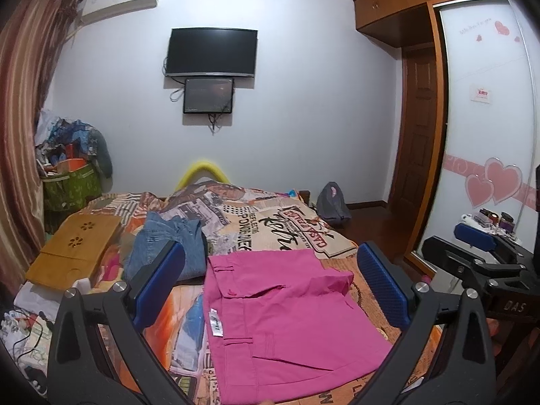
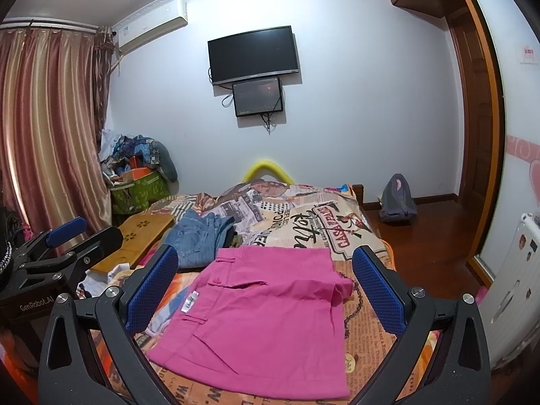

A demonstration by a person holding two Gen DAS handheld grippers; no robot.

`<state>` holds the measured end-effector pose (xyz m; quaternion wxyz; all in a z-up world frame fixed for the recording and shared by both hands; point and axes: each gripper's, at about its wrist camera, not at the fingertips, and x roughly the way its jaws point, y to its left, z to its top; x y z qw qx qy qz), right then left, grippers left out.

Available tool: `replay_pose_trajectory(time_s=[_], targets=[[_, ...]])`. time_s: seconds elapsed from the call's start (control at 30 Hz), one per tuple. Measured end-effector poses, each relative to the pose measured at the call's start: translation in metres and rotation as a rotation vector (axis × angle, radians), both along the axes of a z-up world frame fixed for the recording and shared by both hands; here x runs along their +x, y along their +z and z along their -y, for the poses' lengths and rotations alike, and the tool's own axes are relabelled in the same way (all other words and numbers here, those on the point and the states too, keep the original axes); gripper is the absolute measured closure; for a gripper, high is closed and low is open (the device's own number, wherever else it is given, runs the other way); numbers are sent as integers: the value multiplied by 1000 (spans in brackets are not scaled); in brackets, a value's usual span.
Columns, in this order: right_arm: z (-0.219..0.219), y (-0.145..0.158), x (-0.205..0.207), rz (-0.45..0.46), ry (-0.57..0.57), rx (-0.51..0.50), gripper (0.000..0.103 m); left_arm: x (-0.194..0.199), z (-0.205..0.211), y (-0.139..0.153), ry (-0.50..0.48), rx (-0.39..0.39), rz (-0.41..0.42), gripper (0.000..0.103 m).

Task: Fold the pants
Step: 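Lower both grippers to the pink pants and close on the waistband edge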

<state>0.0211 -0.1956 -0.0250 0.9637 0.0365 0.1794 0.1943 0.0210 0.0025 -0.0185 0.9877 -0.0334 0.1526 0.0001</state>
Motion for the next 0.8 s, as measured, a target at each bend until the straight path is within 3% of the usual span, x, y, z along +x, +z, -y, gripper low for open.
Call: replay_pose_trajectory(time_s=[0.27,0.57,0.8], targets=[[10,-8,27,-33,-62,-18,0,43,-16,-9,-30,18,-72,0],[29,-35,101,-132,-100,-136,0,151,-61,-39,29,74,-256,0],[28,-62,167,-213,-86,-197,0,238,-97,-86,53,87,-397,0]])
